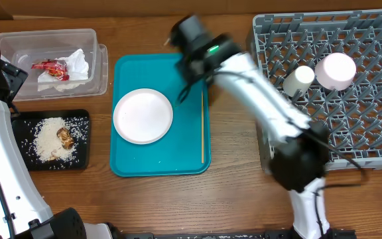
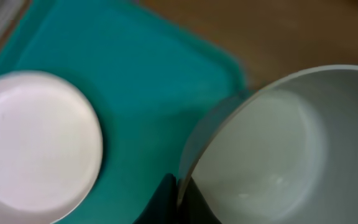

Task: Sort waste into correct bins and load items into the dishwasher
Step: 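Grasp the white bowl rim with the right gripper and lift, then carry the bowl to the dish rack's right side and lower it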

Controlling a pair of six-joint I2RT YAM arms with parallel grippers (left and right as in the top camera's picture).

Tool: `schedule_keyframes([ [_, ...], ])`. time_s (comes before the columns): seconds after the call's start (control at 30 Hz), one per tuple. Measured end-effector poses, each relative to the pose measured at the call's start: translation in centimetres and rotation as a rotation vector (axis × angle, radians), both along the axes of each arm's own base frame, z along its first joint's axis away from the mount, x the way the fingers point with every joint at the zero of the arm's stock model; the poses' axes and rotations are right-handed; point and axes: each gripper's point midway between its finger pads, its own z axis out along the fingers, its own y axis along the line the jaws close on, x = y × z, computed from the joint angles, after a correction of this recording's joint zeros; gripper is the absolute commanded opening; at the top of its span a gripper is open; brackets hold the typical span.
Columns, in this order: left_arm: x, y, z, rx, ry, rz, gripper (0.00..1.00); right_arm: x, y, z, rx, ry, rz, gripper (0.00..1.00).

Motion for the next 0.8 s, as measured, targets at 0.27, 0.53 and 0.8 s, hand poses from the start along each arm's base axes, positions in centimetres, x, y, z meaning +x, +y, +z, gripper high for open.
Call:
schedule_keyframes([
  [0.27, 0.0, 0.0, 0.0, 0.000, 0.000, 0.000, 1.00, 3.3, -23.6, 11.7, 0.283, -0.106, -0.529, 0.04],
  [0.53, 0.0, 0.0, 0.0, 0.000, 0.000, 0.000, 1.00, -0.1, -43.0, 9.1, 0.690, -0.022, -0.762, 0.04],
  [0.8, 0.0, 0.0, 0.0, 0.000, 0.000, 0.000, 1.00, -3.2, -47.0, 4.9, 1.115, -0.077, -0.595, 0.04],
])
